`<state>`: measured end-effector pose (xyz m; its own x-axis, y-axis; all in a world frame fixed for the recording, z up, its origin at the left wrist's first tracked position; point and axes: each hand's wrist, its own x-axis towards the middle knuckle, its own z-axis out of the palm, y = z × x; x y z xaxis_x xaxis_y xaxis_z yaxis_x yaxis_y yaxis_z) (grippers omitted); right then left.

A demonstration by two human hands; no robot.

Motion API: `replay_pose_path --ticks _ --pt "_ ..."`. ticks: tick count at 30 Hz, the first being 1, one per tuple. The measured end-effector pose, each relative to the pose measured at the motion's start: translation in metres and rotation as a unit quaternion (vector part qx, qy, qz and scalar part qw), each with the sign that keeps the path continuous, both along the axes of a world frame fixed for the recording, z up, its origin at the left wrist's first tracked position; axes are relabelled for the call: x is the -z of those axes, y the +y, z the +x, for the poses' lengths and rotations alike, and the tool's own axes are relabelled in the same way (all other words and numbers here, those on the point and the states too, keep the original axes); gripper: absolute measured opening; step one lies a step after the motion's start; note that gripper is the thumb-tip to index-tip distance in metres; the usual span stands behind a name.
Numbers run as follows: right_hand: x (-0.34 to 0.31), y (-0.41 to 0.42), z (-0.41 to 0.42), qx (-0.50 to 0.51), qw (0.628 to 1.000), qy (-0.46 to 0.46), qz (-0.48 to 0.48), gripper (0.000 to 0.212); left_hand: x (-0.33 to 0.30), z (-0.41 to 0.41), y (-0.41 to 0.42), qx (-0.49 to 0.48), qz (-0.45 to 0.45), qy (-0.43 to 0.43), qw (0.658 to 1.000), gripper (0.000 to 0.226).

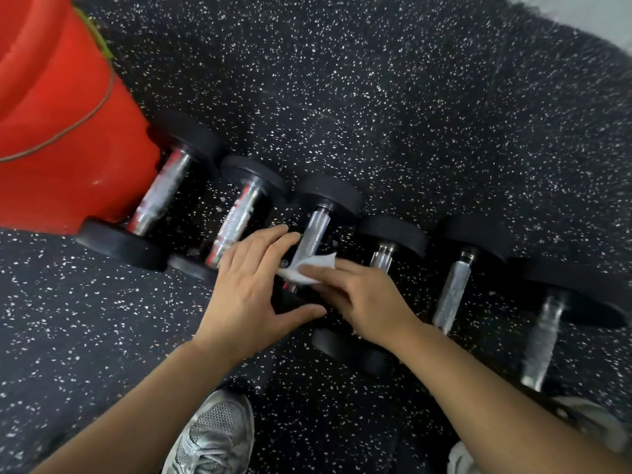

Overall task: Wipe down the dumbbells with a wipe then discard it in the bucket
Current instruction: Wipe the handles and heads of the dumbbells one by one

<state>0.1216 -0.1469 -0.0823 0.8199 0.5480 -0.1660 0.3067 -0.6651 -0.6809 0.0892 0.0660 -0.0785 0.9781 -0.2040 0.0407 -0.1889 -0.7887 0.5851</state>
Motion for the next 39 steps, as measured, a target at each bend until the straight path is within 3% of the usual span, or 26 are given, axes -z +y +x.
replay_pose_path --ticks 4,7,15,21,23,28,30,39 --pt "-0.012 -0.037 0.002 0.137 0.989 -0.05 0.02 0.035 0.001 -0.005 -0.023 0.044 -0.024 -0.011 0.999 0.095" --pt "-0.012 -0.064 0.0 0.181 0.982 -0.054 -0.015 0.035 0.003 -0.009 -0.037 0.069 -0.026 -0.007 0.997 0.094" --pt "-0.001 -0.074 -0.014 0.154 0.982 -0.039 -0.104 0.034 0.011 -0.016 -0.047 0.103 0.025 -0.024 0.994 0.085" --pt "-0.015 -0.076 -0.037 -0.025 0.988 -0.007 -0.154 0.035 0.017 -0.018 -0.043 0.107 0.053 -0.03 0.992 0.081" --pt "-0.017 -0.076 -0.037 -0.04 0.987 -0.005 -0.156 0.034 0.016 -0.017 -0.042 0.103 0.05 -0.03 0.993 0.082" --pt "-0.016 -0.081 -0.016 0.167 0.981 -0.055 -0.081 0.037 0.016 -0.017 -0.041 0.095 0.042 -0.028 0.994 0.086" --pt "-0.012 -0.079 -0.009 0.198 0.975 -0.056 -0.082 0.035 0.017 -0.018 -0.04 0.093 0.04 -0.027 0.994 0.087" --pt "-0.021 -0.067 -0.045 -0.053 0.982 -0.011 -0.178 0.035 0.017 -0.017 -0.04 0.085 0.038 -0.024 0.995 0.088"
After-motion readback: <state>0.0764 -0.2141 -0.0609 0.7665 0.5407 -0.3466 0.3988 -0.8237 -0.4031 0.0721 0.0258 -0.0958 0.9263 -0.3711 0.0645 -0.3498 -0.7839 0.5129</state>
